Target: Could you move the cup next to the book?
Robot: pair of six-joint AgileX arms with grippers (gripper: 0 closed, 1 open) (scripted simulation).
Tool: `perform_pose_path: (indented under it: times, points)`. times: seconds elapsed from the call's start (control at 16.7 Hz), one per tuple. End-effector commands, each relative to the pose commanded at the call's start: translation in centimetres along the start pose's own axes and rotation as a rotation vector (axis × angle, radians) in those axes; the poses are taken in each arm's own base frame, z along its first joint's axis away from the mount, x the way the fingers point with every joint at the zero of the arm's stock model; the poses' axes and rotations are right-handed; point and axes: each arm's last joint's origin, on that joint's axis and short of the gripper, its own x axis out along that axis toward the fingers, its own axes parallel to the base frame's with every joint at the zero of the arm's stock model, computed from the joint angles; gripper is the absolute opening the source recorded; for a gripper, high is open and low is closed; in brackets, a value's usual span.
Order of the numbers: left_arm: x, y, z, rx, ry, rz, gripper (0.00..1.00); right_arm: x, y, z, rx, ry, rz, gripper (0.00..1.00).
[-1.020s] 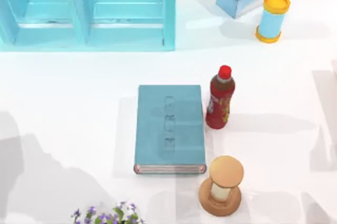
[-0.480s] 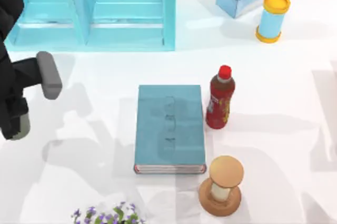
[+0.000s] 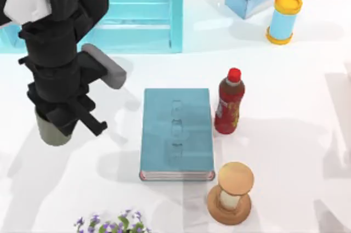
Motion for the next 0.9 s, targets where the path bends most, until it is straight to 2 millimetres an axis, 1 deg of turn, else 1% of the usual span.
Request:
perform_pose_path:
  times: [0.3,0.48,0.72,0.9]
  points:
    - [-0.6,-2.9,2.8,-0.424,0.007,0.014,0.00,0.0,0.0,0.0,0.000,0.000,0.000,1.00]
    - [-1.4,-3.8,3.9,-0.629,-0.048,-0.003,0.00,0.0,0.0,0.0,0.000,0.000,0.000,1.00]
    - [-3.1,-4.1,3.9,-0.788,-0.168,-0.074,0.00,0.0,0.0,0.0,0.000,0.000,0.000,1.00]
    - [-3.4,-4.1,3.9,-0.806,-0.192,-0.091,0.00,0.0,0.0,0.0,0.000,0.000,0.000,1.00]
